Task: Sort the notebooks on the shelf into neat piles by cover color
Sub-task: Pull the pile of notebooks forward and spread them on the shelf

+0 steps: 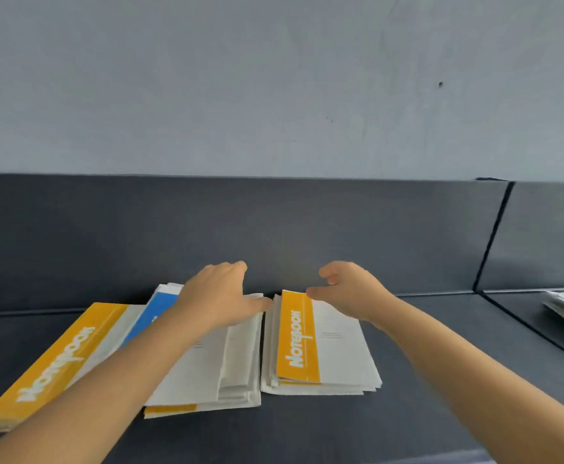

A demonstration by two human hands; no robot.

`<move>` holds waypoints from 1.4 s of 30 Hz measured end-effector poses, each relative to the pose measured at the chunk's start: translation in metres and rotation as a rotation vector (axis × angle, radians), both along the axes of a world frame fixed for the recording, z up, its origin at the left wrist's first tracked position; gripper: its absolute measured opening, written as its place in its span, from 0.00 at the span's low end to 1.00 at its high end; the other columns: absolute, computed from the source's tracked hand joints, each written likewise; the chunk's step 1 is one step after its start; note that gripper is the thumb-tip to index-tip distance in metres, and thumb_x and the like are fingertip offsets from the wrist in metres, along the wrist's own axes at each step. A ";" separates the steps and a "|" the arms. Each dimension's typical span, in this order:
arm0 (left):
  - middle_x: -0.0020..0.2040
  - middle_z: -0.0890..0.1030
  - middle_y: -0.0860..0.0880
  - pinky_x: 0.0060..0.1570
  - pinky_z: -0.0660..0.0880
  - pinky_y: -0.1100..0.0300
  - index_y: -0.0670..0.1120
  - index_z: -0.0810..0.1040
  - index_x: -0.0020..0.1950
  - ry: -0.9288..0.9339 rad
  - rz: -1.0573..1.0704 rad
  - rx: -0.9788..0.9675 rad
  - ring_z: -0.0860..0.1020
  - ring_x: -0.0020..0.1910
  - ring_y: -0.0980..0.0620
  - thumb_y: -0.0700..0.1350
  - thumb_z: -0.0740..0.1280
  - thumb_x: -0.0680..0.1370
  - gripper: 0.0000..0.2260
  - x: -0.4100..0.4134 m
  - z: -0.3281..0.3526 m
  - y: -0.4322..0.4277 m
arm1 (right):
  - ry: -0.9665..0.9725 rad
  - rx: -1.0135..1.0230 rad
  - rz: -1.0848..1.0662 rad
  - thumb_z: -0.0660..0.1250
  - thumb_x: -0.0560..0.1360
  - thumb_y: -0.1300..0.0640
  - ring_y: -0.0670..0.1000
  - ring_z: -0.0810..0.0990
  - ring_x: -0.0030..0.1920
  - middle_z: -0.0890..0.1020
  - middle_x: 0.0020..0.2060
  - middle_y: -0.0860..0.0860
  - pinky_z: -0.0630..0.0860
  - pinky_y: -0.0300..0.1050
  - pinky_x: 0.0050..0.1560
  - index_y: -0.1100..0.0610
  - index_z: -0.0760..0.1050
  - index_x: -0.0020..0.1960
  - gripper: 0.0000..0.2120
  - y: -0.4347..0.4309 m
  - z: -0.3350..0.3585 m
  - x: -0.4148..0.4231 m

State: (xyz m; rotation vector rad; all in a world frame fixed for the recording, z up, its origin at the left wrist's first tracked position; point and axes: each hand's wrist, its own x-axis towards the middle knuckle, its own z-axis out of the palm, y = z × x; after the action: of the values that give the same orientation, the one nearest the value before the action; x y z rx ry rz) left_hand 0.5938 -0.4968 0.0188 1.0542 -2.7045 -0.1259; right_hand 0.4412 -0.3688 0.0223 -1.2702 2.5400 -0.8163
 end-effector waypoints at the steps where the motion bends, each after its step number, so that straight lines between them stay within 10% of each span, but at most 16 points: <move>1: 0.65 0.75 0.49 0.58 0.73 0.53 0.47 0.70 0.67 0.002 -0.030 -0.011 0.72 0.64 0.48 0.65 0.64 0.74 0.30 -0.018 0.002 0.017 | 0.015 0.004 -0.019 0.67 0.75 0.46 0.53 0.76 0.59 0.76 0.63 0.52 0.72 0.44 0.56 0.56 0.67 0.70 0.28 0.019 0.001 -0.015; 4: 0.65 0.75 0.49 0.57 0.73 0.53 0.47 0.70 0.67 0.008 -0.078 -0.069 0.72 0.65 0.47 0.67 0.63 0.73 0.31 -0.078 0.001 0.075 | 0.068 0.034 -0.081 0.66 0.75 0.46 0.51 0.76 0.50 0.76 0.58 0.50 0.73 0.43 0.48 0.55 0.65 0.70 0.27 0.088 -0.003 -0.063; 10: 0.58 0.76 0.50 0.49 0.68 0.55 0.47 0.71 0.64 -0.030 -0.146 -0.099 0.71 0.61 0.47 0.71 0.59 0.73 0.32 -0.202 -0.019 0.200 | 0.314 0.201 -0.192 0.64 0.75 0.47 0.58 0.69 0.64 0.72 0.62 0.56 0.68 0.48 0.55 0.58 0.64 0.68 0.26 0.231 -0.018 -0.181; 22: 0.51 0.76 0.51 0.46 0.68 0.56 0.47 0.71 0.54 -0.102 -0.374 -0.115 0.73 0.56 0.48 0.72 0.54 0.74 0.29 -0.376 -0.017 0.317 | 0.151 0.320 -0.436 0.64 0.75 0.42 0.54 0.71 0.65 0.73 0.66 0.51 0.69 0.46 0.58 0.56 0.64 0.71 0.30 0.359 -0.016 -0.346; 28: 0.59 0.76 0.53 0.54 0.69 0.60 0.52 0.74 0.64 -0.087 -0.475 0.787 0.73 0.61 0.51 0.67 0.61 0.76 0.25 -0.441 -0.041 0.330 | 0.046 0.376 -0.603 0.64 0.74 0.39 0.53 0.75 0.47 0.79 0.52 0.54 0.71 0.42 0.43 0.59 0.74 0.58 0.25 0.383 -0.030 -0.413; 33: 0.71 0.70 0.56 0.63 0.67 0.57 0.54 0.68 0.73 0.020 -0.422 0.972 0.68 0.69 0.52 0.64 0.67 0.73 0.32 -0.479 -0.058 0.330 | -0.178 0.292 -0.679 0.65 0.73 0.37 0.54 0.76 0.50 0.78 0.56 0.54 0.73 0.45 0.49 0.60 0.72 0.65 0.32 0.390 -0.040 -0.449; 42: 0.54 0.83 0.48 0.54 0.77 0.56 0.47 0.81 0.56 0.393 -0.145 1.270 0.80 0.54 0.50 0.45 0.74 0.72 0.14 -0.513 -0.050 0.363 | -0.446 0.277 -0.461 0.73 0.69 0.43 0.58 0.71 0.66 0.70 0.68 0.55 0.68 0.53 0.65 0.57 0.63 0.73 0.39 0.381 -0.042 -0.477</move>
State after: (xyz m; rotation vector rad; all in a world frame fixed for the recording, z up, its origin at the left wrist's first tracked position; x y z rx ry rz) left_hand 0.0811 -0.1336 -0.0314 0.8616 -2.1453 -1.9885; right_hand -0.0356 0.0122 -0.0194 -0.3669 2.4724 -0.6922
